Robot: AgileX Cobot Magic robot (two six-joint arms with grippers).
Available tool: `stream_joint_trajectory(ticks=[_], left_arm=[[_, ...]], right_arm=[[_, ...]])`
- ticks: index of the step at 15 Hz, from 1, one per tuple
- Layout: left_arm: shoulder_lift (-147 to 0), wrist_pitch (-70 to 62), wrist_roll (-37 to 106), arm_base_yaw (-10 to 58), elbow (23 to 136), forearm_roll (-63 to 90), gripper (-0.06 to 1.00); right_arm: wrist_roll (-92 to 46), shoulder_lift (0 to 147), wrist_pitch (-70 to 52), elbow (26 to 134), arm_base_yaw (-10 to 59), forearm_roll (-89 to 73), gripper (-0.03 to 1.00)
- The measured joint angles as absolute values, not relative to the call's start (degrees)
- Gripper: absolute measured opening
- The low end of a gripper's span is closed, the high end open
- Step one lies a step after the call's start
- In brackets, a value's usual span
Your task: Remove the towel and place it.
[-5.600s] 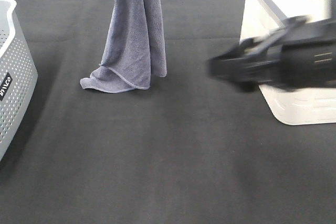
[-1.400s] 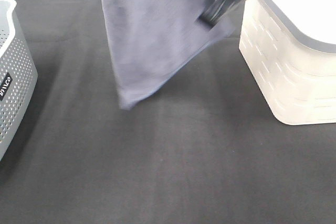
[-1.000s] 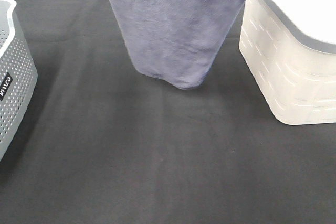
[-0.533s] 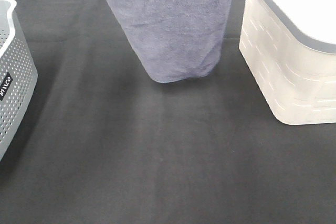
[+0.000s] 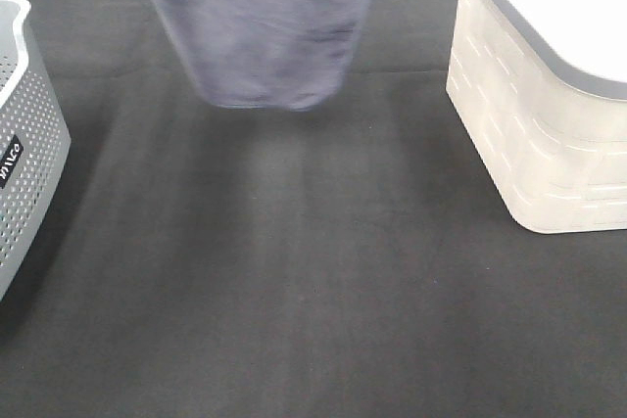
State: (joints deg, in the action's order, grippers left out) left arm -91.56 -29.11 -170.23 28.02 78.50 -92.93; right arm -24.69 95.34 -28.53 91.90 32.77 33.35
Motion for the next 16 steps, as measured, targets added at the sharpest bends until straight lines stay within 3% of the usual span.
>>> stream_joint_trajectory(ticks=[6, 12, 16], left_arm=[[-96.37, -27.85, -170.28, 27.79, 79.01, -93.16, 0.00], [-101.07, -26.70, -170.68, 27.79, 79.93, -94.42, 0.00], [-107.83, -27.85, -170.68, 25.73, 89.67, -99.29, 0.00]], right_arm=[[-29.05, 95.34, -34.09, 91.62, 32.54, 28.93, 0.02], [-25.55, 98.49, -21.31, 91.56, 25.44, 27.10, 0.02], [-25.55, 102.96, -9.05, 91.56, 22.46, 27.79, 0.02]])
